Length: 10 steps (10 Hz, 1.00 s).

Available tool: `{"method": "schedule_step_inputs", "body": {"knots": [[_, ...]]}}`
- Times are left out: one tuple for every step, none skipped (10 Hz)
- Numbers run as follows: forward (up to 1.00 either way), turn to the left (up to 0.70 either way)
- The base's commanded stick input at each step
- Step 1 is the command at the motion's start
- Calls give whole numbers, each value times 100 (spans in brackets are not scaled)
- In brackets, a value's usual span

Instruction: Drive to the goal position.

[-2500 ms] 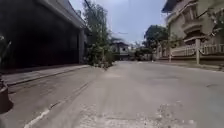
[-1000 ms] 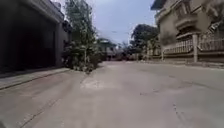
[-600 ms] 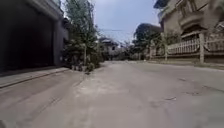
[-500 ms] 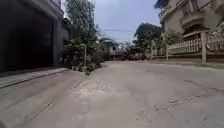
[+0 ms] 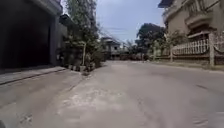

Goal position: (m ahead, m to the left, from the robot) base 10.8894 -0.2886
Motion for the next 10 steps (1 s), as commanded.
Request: {"method": "schedule_step_inputs", "body": {"knots": [[100, 0], [100, 0], [100, 0], [100, 0], [100, 0], [100, 0], [100, 0], [100, 0], [100, 0], [100, 0]]}}
